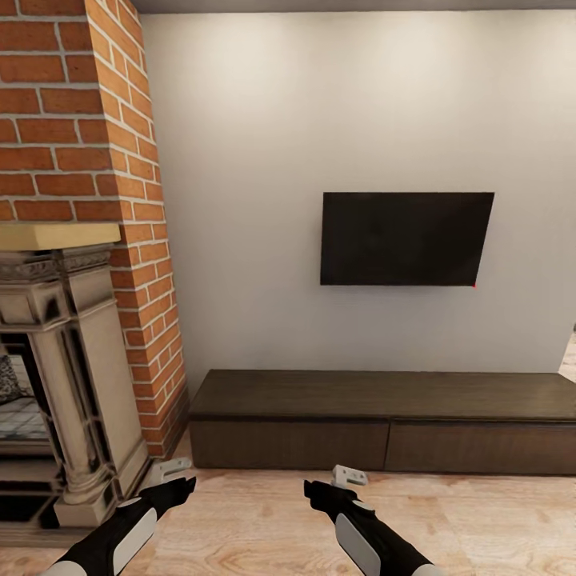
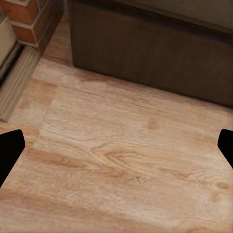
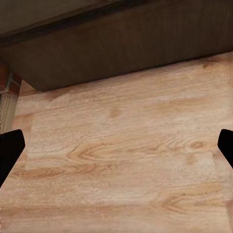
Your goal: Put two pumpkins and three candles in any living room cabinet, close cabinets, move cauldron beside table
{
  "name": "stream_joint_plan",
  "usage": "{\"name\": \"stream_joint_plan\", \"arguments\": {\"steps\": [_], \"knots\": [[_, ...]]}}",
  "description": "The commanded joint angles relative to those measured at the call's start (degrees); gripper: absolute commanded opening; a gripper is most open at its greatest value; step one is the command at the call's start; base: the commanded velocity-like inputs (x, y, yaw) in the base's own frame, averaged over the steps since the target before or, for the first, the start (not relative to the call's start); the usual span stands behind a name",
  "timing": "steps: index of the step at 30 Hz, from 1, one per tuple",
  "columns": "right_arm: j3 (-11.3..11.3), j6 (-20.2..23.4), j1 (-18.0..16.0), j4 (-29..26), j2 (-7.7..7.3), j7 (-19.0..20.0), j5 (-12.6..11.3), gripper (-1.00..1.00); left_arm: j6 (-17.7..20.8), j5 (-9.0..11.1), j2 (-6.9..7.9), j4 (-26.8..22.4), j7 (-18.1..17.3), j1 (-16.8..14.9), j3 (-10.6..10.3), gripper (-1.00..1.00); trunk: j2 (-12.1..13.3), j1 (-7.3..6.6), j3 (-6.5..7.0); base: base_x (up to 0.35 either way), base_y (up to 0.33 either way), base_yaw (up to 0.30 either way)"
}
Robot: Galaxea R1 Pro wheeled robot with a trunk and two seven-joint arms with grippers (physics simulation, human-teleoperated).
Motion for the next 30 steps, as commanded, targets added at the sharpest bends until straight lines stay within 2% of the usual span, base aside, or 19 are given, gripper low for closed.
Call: {"name": "stream_joint_plan", "arguments": {"steps": [1,14,19,23,24,26,27,28,29,30], "knots": [[0.34,0.05,-0.04,-0.26,-0.02,-0.43,-0.33,1.0,0.16,0.51,0.09,-0.11,0.52,-0.04,-0.49,1.0,-0.04,0.0,-0.07,0.0,0.0,-0.004],[0.28,-0.29,0.06,-0.01,0.0,-0.95,-0.23,1.0,0.16,0.51,0.09,-0.48,0.3,-0.04,-0.55,1.0,-0.04,0.0,-0.03,0.0,0.0,0.0],[-0.2,-2.35,0.02,1.14,-0.15,-1.19,-0.46,1.0,0.45,0.55,0.12,-0.56,0.18,-0.04,-0.45,1.0,-0.04,0.0,-0.03,0.0,0.0,0.0],[-2.17,-3.44,-0.37,3.19,-0.21,-1.23,-0.76,1.0,4.23,0.83,0.37,-4.53,0.24,-0.04,-0.33,1.0,-0.04,0.0,-0.03,0.0,0.0,0.0],[-4.29,-3.46,-1.17,3.71,-0.25,-1.17,-0.88,1.0,8.78,0.95,0.45,-9.66,0.34,-0.04,-0.23,1.0,-0.04,0.0,-0.03,0.0,0.0,0.0],[-7.6,-3.39,-2.21,4.1,-0.31,-0.89,-0.95,1.0,14.32,1.05,0.59,-16.34,0.58,-0.04,-0.11,1.0,-0.04,0.0,-0.03,0.0,0.0,0.0],[-11.62,-3.24,-3.0,4.42,-0.35,-0.51,-1.0,1.0,19.87,1.11,0.74,-23.16,1.01,-0.04,0.35,1.0,-0.04,0.0,-0.03,0.0,0.0,0.0],[-13.73,-3.19,-3.3,4.58,-0.39,-0.23,-1.02,1.0,22.59,1.15,0.84,-26.25,1.39,-0.04,1.01,1.0,-0.04,0.0,-0.03,0.0,0.0,0.0],[-17.79,-3.08,-3.73,4.82,-0.81,0.72,-1.05,1.0,27.71,1.2,0.98,-31.56,2.17,-0.04,3.33,1.0,-0.04,0.0,-0.03,0.0,0.0,0.0],[-19.79,-3.02,-3.9,4.95,-1.27,1.55,-1.07,1.0,30.23,1.22,0.99,-33.98,2.49,-0.04,5.01,1.0,-0.04,0.0,-0.03,0.0,0.0,0.0]]}}
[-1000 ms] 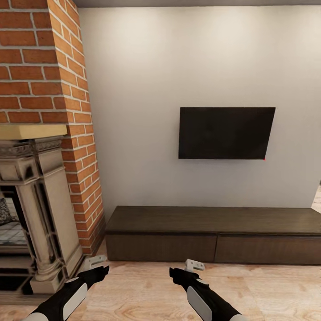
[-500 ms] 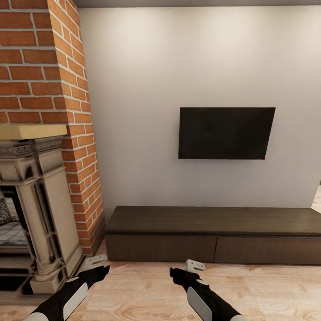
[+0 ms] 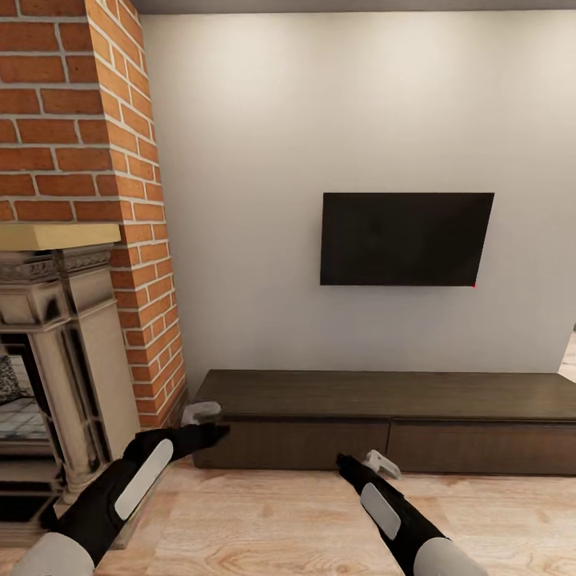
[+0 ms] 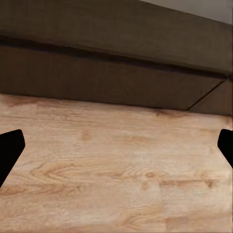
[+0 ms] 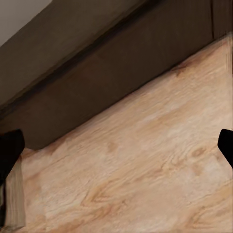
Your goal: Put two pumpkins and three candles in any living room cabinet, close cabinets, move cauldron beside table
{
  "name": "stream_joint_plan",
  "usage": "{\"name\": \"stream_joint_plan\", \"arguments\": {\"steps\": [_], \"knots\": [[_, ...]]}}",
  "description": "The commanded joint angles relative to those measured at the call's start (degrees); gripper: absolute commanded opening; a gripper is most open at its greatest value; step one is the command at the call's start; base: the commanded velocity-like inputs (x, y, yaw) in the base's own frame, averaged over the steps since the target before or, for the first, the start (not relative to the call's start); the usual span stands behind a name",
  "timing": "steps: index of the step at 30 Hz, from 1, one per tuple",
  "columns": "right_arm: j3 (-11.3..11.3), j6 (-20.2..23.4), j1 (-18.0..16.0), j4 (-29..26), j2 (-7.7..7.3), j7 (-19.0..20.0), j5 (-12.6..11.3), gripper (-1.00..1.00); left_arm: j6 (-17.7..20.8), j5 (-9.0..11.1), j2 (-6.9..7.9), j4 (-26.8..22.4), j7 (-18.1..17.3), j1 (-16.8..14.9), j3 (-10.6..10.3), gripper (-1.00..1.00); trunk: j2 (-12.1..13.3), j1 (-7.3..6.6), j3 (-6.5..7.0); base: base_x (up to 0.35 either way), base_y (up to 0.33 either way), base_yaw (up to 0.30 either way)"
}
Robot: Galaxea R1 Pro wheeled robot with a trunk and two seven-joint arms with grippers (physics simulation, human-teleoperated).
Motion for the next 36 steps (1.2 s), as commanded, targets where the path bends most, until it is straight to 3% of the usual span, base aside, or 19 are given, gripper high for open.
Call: {"name": "stream_joint_plan", "arguments": {"steps": [1,2,3,5,6,10,11,13,14,17,23,36], "knots": [[-1.67,0.26,-0.17,0.05,-0.64,0.68,-0.38,1.0,2.7,0.6,0.07,-2.53,0.82,-0.04,1.82,1.0,-0.04,0.0,-0.08,0.0,0.0,0.0],[-3.79,0.52,-0.28,0.35,-1.25,2.16,-0.4,1.0,5.23,0.59,0.07,-4.82,1.02,-0.04,3.94,1.0,-0.04,0.0,-0.08,0.0,0.0,0.0],[-8.45,1.71,-0.43,1.27,-2.35,5.88,-0.49,1.0,10.41,0.59,0.01,-9.29,1.32,-0.04,8.26,1.0,-0.04,0.0,-0.08,0.0,0.0,0.0],[-13.64,3.67,-0.55,2.38,-3.25,10.11,-0.97,1.0,15.57,0.59,-0.03,-13.31,1.51,-0.04,12.15,1.0,-0.04,0.0,-0.08,0.0,0.0,0.0],[-18.71,5.9,-0.61,3.35,-4.12,14.26,-1.58,1.0,19.54,0.59,-0.07,-16.37,1.61,-0.04,15.1,1.0,-0.04,0.0,-0.08,0.0,0.0,0.0],[-26.83,9.12,-0.67,5.04,-5.58,20.64,-2.27,1.0,23.52,0.61,-0.22,-19.63,1.69,-0.08,18.08,1.0,-0.04,0.0,-0.08,0.0,0.0,0.0],[-29.94,9.96,-0.69,6.26,-5.97,22.51,-2.46,1.0,24.15,0.57,-0.29,-20.35,1.72,-0.15,18.77,1.0,-0.04,0.0,-0.08,0.0,0.0,0.0],[-32.82,10.49,-0.7,7.57,-6.21,23.77,-2.61,1.0,24.15,0.55,-0.33,-20.8,1.73,-0.22,19.17,1.0,-0.04,0.0,-0.08,0.0,0.0,0.0],[-35.56,10.75,-0.7,8.55,-6.26,24.59,-2.73,1.0,24.15,0.58,-0.36,-21.21,1.74,-0.25,19.43,1.0,-0.04,0.0,-0.08,0.0,0.0,0.0],[-39.61,10.8,-0.71,9.67,-5.88,25.44,-2.75,1.0,24.15,1.31,-0.39,-21.61,1.75,-0.28,19.66,1.0,-0.04,0.0,-0.08,0.0,0.0,0.0],[-42.08,10.36,-0.74,10.29,-4.61,25.96,-2.54,1.0,24.15,5.1,-0.22,-22.23,1.35,-0.24,19.93,1.0,-0.04,0.0,-0.08,0.008,0.0,0.0],[-42.45,7.13,-0.78,10.5,-4.3,26.04,-2.2,1.0,24.15,6.03,-0.32,-21.92,0.79,-0.22,20.01,1.0,-0.04,0.0,-0.08,0.258,-0.003,0.0]]}}
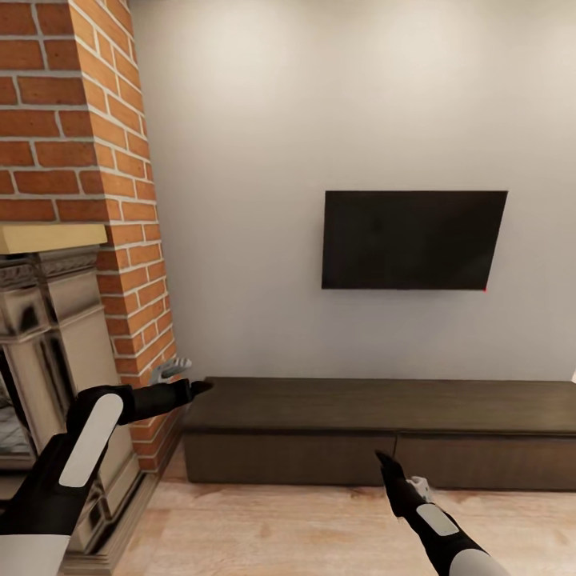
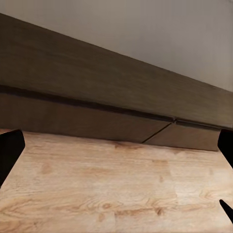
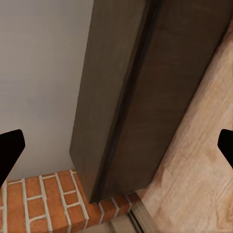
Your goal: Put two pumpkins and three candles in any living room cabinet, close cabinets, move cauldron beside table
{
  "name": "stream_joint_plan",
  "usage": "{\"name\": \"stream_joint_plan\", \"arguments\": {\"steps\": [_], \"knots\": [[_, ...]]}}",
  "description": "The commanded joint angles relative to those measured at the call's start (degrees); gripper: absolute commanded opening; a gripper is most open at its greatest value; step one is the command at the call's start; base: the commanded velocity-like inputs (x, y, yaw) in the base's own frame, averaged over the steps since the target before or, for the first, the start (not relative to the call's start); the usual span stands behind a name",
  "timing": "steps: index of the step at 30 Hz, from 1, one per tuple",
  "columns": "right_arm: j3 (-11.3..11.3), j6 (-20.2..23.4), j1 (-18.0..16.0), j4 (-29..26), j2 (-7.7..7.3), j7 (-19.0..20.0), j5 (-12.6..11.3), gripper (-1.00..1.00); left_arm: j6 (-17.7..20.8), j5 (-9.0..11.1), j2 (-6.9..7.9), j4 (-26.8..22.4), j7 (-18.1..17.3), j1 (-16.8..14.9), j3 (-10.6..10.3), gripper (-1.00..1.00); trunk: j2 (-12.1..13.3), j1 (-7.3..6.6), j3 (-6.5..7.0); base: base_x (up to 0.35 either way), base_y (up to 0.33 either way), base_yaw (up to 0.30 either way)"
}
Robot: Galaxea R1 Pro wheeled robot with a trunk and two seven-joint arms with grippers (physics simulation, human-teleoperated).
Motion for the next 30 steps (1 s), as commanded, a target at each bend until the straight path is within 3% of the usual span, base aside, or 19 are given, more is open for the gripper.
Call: {"name": "stream_joint_plan", "arguments": {"steps": [1,15,27,30], "knots": [[-0.29,0.35,-0.03,0.0,0.02,0.18,-0.35,1.0,0.21,0.62,0.0,-0.03,0.56,-0.05,0.05,1.0,-0.03,0.03,-0.07,0.326,-0.038,0.0],[-0.46,0.39,0.01,0.0,0.63,0.18,-0.54,1.0,0.21,0.61,-0.07,0.09,0.55,-0.05,-0.17,1.0,-0.03,0.03,-0.07,0.298,-0.085,0.0],[-0.91,0.23,0.03,-0.03,0.68,0.18,-0.87,1.0,0.21,0.54,-0.07,-0.28,0.62,-0.05,-0.14,1.0,-0.03,0.03,-0.07,0.049,-0.006,0.0],[-0.86,0.16,0.01,-0.06,0.7,0.18,-0.89,1.0,0.21,0.59,-0.08,-0.26,0.63,-0.05,-0.06,1.0,-1.24,0.69,-0.61,0.003,0.0,0.0]]}}
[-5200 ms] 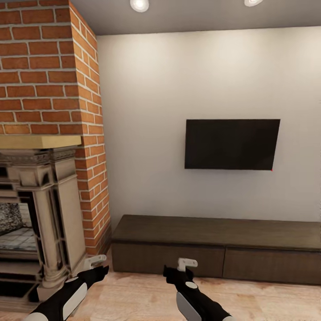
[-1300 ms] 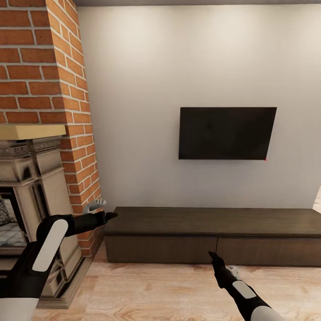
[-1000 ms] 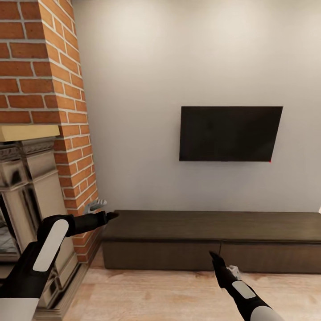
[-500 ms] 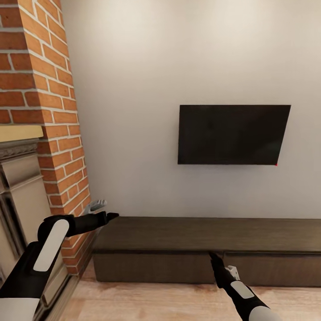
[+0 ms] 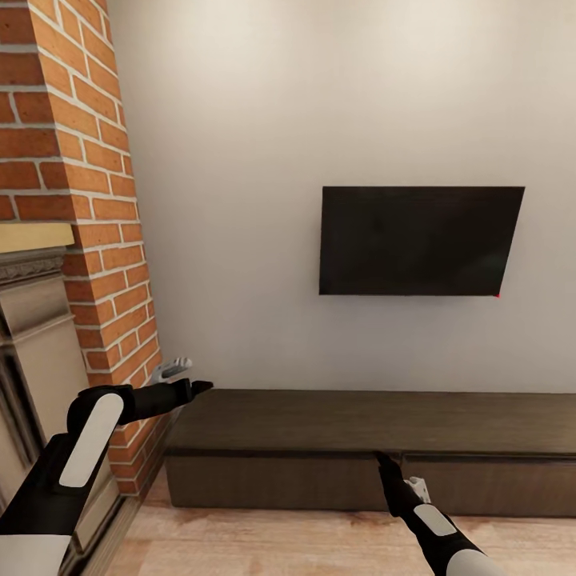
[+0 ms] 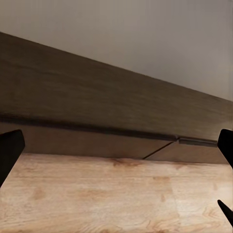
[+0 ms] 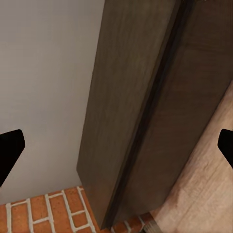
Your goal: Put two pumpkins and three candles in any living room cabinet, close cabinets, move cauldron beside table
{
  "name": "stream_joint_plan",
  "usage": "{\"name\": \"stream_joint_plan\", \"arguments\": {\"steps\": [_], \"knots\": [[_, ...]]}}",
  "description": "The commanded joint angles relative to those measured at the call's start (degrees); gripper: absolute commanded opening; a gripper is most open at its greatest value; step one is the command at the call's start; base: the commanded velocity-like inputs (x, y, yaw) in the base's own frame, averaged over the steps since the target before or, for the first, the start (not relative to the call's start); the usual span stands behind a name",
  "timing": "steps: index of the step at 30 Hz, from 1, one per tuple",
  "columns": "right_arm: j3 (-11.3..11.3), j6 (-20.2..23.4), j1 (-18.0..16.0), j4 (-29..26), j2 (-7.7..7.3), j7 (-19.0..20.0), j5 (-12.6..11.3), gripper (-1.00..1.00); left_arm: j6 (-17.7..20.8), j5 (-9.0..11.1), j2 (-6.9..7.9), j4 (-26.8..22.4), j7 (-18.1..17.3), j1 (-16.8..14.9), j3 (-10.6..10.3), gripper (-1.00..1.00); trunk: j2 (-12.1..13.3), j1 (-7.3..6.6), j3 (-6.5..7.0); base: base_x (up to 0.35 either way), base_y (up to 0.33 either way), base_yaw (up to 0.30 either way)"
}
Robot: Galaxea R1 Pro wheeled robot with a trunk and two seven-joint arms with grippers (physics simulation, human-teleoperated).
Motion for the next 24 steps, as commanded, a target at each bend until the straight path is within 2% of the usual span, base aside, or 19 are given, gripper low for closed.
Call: {"name": "stream_joint_plan", "arguments": {"steps": [1,24], "knots": [[-0.29,0.34,-0.02,-0.07,0.03,0.1,-0.36,1.0,0.21,0.63,0.01,-0.04,0.56,-0.04,0.03,1.0,-0.46,0.23,-0.26,0.002,0.0,0.0],[-0.24,0.22,-0.06,-0.11,0.13,0.1,-0.37,1.0,0.21,0.64,0.22,-0.05,0.41,-0.04,-0.25,1.0,-9.68,5.28,-4.38,0.0,0.0,0.0]]}}
